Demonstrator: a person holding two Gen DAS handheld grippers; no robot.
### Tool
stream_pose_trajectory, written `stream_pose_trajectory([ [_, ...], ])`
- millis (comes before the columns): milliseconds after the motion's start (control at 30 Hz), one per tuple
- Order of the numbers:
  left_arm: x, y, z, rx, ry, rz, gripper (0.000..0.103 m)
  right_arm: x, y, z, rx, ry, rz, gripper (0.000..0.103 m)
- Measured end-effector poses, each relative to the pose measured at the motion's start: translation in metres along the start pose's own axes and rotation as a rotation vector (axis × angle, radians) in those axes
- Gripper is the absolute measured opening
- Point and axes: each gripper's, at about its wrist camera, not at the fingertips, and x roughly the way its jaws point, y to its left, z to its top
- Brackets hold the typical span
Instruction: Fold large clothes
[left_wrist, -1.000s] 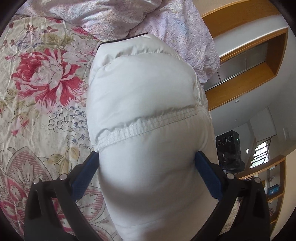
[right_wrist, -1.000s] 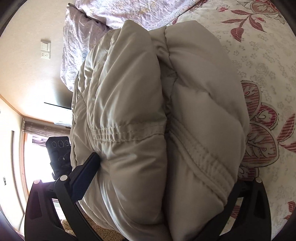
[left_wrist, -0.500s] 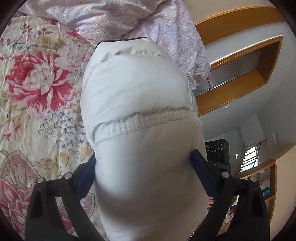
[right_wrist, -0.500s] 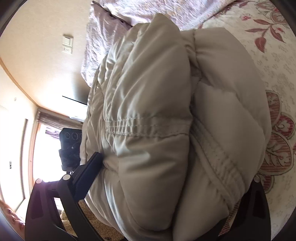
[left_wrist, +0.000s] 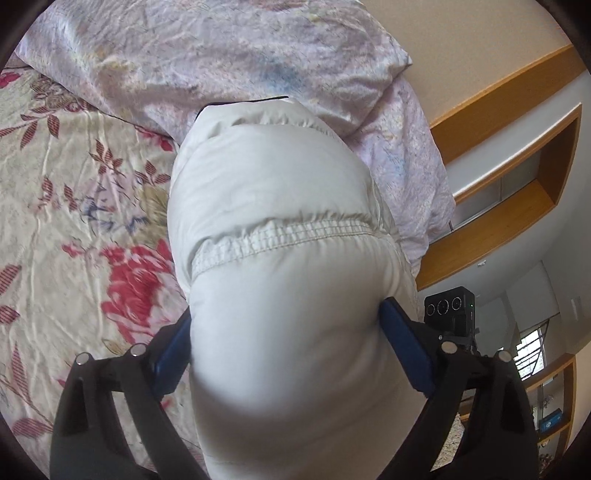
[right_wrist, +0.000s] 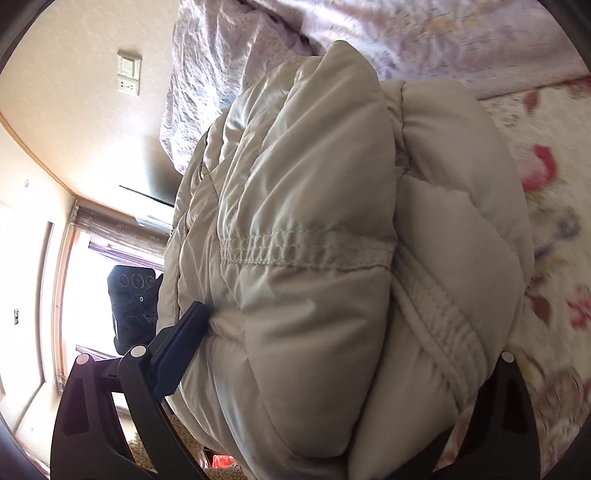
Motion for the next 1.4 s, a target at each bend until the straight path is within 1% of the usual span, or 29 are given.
stream_pose_trajectory([
  [67,-0.001,0.006,0.006,-0.001,-0.010,0.022,0.093,0.007,0.001,0.009,-0.010,-0.007,-0.005,0.095],
  [100,0.001,0.008,0.008,0.001,-0.009,0.031,0.093,0.007,0.000,0.007,-0.010,-0.016,-0.007,0.095],
  [167,0.007,0.010,0.010,0.019,-0.016,0.060,0.092,0.007,-0.007,0.011,0.007,-0.041,-0.018,0.093],
  [233,0.012,0.013,0.011,0.037,-0.029,0.093,0.092,0.003,-0.017,0.006,0.028,-0.054,-0.043,0.093],
  [300,0.019,0.012,0.016,0.027,-0.028,0.108,0.092,-0.001,-0.019,-0.001,0.027,-0.062,-0.094,0.093],
  [400,0.012,0.009,0.015,0.039,-0.023,0.134,0.091,-0.012,-0.009,-0.008,0.008,-0.087,-0.161,0.094],
  [433,0.006,0.007,0.015,0.043,-0.021,0.143,0.091,-0.023,-0.006,-0.011,-0.004,-0.097,-0.197,0.094],
  [500,-0.011,0.003,0.013,0.067,-0.048,0.182,0.092,-0.049,0.003,-0.017,-0.025,-0.154,-0.279,0.095],
  [600,-0.033,-0.018,0.011,0.163,-0.134,0.311,0.095,-0.105,0.029,-0.030,-0.097,-0.356,-0.457,0.095],
  [633,-0.037,-0.027,0.008,0.199,-0.158,0.349,0.096,-0.116,0.036,-0.034,-0.120,-0.403,-0.482,0.095],
  [667,-0.038,-0.037,0.005,0.236,-0.173,0.378,0.096,-0.123,0.046,-0.039,-0.150,-0.431,-0.484,0.095],
  [700,-0.037,-0.047,0.002,0.270,-0.182,0.403,0.097,-0.124,0.056,-0.044,-0.188,-0.434,-0.481,0.093],
  [767,-0.030,-0.067,-0.007,0.342,-0.190,0.458,0.098,-0.114,0.079,-0.054,-0.293,-0.418,-0.530,0.087],
  [800,-0.024,-0.076,-0.011,0.376,-0.186,0.492,0.098,-0.094,0.098,-0.056,-0.345,-0.409,-0.558,0.082],
  [833,-0.016,-0.083,-0.014,0.408,-0.183,0.520,0.098,-0.083,0.108,-0.060,-0.404,-0.394,-0.594,0.077],
  [867,-0.010,-0.089,-0.019,0.438,-0.180,0.540,0.098,-0.071,0.115,-0.061,-0.447,-0.383,-0.622,0.075],
  [900,-0.006,-0.091,-0.022,0.454,-0.171,0.552,0.098,-0.062,0.118,-0.064,-0.481,-0.369,-0.633,0.071],
  [933,-0.001,-0.092,-0.023,0.459,-0.162,0.561,0.098,-0.048,0.128,-0.060,-0.492,-0.359,-0.639,0.066],
  [1000,0.004,-0.090,-0.026,0.452,-0.152,0.551,0.098,-0.023,0.134,-0.049,-0.492,-0.346,-0.639,0.063],
  [1100,0.010,-0.088,-0.027,0.447,-0.154,0.553,0.101,-0.012,0.131,-0.045,-0.502,-0.366,-0.651,0.063],
  [1167,0.015,-0.086,-0.028,0.448,-0.146,0.558,0.101,0.000,0.124,-0.039,-0.504,-0.345,-0.676,0.063],
  [1300,0.024,-0.080,-0.029,0.422,-0.128,0.539,0.101,0.010,0.109,-0.033,-0.460,-0.326,-0.672,0.064],
  [1400,0.032,-0.081,-0.031,0.442,-0.124,0.564,0.101,0.014,0.100,-0.030,-0.446,-0.299,-0.666,0.064],
])
